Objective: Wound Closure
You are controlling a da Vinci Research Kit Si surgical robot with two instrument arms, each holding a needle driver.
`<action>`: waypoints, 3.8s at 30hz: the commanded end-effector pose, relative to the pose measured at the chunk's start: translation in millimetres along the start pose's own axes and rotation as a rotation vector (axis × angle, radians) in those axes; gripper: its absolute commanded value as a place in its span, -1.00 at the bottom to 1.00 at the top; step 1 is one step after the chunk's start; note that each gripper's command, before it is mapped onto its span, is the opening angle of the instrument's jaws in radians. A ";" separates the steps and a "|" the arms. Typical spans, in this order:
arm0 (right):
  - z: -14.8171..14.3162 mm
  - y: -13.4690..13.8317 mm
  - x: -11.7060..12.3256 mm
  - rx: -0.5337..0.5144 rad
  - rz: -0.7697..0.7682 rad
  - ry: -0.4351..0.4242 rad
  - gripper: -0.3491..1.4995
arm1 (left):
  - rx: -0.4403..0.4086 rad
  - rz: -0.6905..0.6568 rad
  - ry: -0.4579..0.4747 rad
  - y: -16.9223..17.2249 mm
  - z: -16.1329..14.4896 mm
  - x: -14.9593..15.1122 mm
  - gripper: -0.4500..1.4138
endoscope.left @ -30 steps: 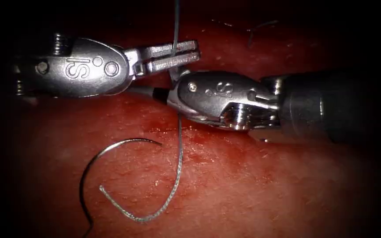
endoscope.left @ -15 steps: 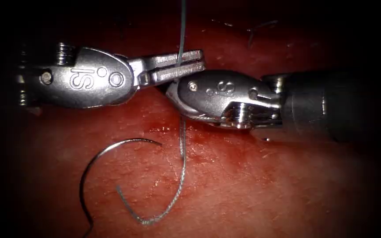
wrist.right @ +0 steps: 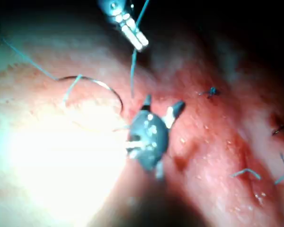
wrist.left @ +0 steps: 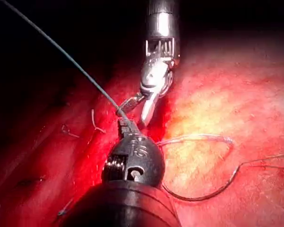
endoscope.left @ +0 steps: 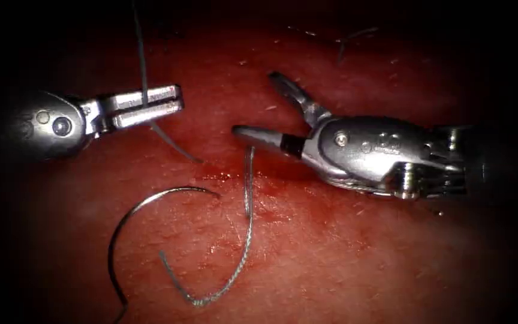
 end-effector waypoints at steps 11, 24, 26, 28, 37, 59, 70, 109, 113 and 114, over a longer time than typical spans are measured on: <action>-6.8 -1.9 -2.0 -0.026 -0.011 0.007 0.82 | 0.148 -0.250 -0.038 0.1 2.0 -11.2 0.91; -8.7 -2.1 -2.7 -0.046 -0.018 0.009 0.82 | 0.092 -0.327 0.097 11.0 -6.1 -2.8 0.71; -8.5 -2.5 -2.9 -0.049 -0.020 0.009 0.82 | 0.023 -0.338 0.166 14.3 -7.1 0.0 0.53; -8.3 -2.8 -3.0 -0.051 -0.022 0.010 0.82 | -0.018 -0.362 0.201 15.8 -7.3 1.7 0.49; -8.3 -3.2 -3.3 -0.053 -0.025 0.011 0.82 | -0.241 -0.439 0.132 22.0 -4.4 5.1 0.46; -7.1 -4.7 -3.6 -0.070 -0.031 0.014 0.85 | 0.024 -0.661 0.050 17.9 -0.9 -0.6 0.46; -7.0 -4.9 -3.8 -0.070 -0.034 0.009 0.85 | 0.014 -0.655 0.096 15.2 -0.6 -0.9 -1.00; 2.7 -7.3 -4.3 0.032 -0.258 0.024 0.76 | 0.031 -0.546 0.247 14.3 -1.3 13.0 -1.00; 2.7 -7.5 -4.0 0.021 -0.256 0.044 0.76 | 0.025 -0.544 0.254 15.1 -1.5 13.7 -1.00; 2.6 -7.6 -3.9 0.021 -0.256 0.045 0.76 | 0.024 -0.543 0.255 15.1 -1.5 13.7 -1.00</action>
